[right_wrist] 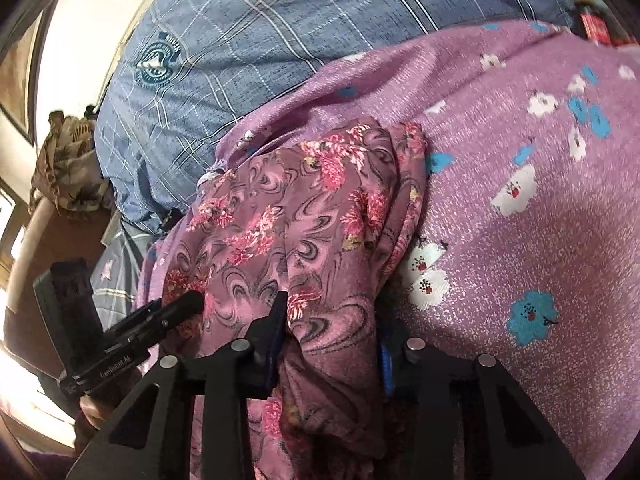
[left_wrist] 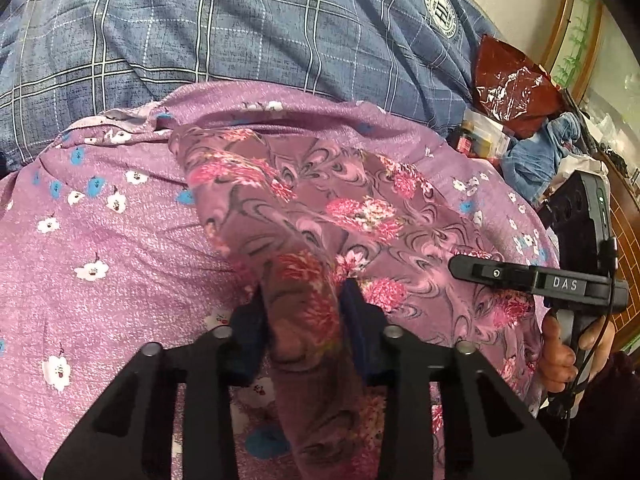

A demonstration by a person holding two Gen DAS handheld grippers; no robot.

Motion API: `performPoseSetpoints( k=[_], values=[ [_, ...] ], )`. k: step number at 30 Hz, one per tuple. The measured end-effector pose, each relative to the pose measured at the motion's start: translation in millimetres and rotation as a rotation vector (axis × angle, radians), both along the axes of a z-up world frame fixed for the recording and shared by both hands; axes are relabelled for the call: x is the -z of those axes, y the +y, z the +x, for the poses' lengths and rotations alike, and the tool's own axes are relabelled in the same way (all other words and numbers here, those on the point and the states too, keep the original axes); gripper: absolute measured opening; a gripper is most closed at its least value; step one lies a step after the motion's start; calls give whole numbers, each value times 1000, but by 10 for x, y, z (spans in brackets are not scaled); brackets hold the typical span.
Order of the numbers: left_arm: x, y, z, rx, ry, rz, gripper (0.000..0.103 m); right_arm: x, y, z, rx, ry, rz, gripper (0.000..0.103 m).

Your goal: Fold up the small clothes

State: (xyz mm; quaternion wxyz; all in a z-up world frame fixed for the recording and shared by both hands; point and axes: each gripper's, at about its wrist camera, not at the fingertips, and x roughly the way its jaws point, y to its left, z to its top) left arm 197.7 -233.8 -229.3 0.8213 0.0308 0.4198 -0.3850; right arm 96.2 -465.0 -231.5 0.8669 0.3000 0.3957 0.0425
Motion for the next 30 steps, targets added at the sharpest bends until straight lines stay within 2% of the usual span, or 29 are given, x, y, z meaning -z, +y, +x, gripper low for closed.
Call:
performPoseSetpoints(
  k=[7,16,20,24,26,27,28,29,30],
  values=[
    [-83,54,-32,8,-15,-26,22,-159,140,-66,13,-41,-121,29],
    [-244,134,-82,20,-27,-74,20,-372,354,-174,11,-137,-194,27],
    [-296,169,-94,22,-34,-86,19,-425,430,-188,14,-168,-193,27],
    [-187,192,-27,-5,-3,-46,21,-360,427,-95,37,-90,-216,28],
    [-91,188,30,-27,29,-7,31,-326,335,-80,51,-67,-188,35],
    [-57,200,50,-42,46,7,43,-300,274,-83,61,-51,-169,40],
    [-33,219,68,-55,64,7,49,-270,219,-88,74,-34,-154,48],
    [-24,233,80,-59,81,-4,51,-228,148,-88,84,-9,-140,52],
    [-18,239,86,-59,93,-8,58,-215,115,-94,87,0,-135,58]
  ],
)
